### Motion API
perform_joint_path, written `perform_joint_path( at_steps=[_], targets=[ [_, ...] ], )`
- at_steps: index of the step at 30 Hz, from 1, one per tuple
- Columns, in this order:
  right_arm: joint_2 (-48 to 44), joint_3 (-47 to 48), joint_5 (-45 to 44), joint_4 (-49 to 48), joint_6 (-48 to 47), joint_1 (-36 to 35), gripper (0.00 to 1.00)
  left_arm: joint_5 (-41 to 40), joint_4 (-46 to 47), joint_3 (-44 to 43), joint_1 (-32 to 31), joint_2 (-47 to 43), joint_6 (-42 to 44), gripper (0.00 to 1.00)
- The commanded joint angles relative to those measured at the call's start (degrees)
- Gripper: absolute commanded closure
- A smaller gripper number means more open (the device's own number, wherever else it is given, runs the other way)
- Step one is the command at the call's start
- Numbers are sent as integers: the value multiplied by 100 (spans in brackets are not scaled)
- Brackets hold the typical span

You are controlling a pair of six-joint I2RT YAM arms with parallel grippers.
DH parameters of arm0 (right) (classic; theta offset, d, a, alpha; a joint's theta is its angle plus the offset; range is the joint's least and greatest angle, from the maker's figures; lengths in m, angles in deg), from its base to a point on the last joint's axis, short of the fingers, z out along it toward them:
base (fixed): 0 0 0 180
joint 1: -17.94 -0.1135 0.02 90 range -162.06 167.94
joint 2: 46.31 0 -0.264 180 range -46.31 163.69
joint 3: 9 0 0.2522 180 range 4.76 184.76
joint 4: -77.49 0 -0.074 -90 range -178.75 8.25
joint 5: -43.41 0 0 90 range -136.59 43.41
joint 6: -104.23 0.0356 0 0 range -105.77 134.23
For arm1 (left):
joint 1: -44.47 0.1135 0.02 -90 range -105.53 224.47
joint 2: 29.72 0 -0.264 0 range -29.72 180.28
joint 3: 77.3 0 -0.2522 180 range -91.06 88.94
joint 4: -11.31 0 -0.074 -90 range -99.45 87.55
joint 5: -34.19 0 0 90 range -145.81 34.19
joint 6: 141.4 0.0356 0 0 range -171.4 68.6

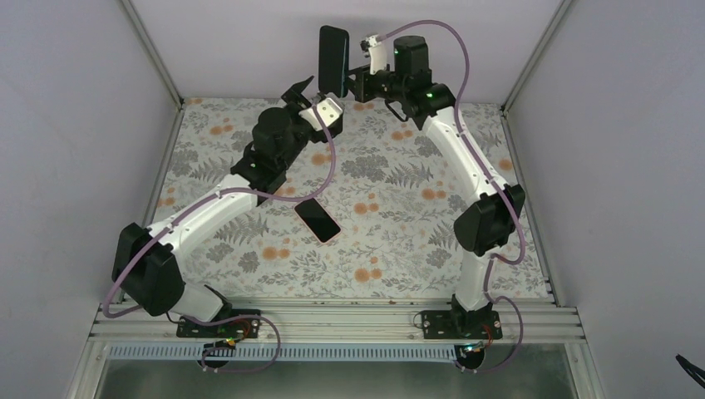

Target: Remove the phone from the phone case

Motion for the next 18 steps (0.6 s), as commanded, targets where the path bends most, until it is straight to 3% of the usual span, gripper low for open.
perform_joint_path(
  at_steps=[1, 11, 18],
  targets=[
    [-217, -36, 104, -436, 183, -38, 97, -375, 646, -130, -63, 150, -43, 4],
    [-315, -107, 152, -477, 232, -39, 97, -442, 723, -235, -77, 445, -46, 4],
    [-462, -400, 366, -614, 357, -43, 97, -1112, 1188, -269, -66, 534, 52, 5]
  ],
)
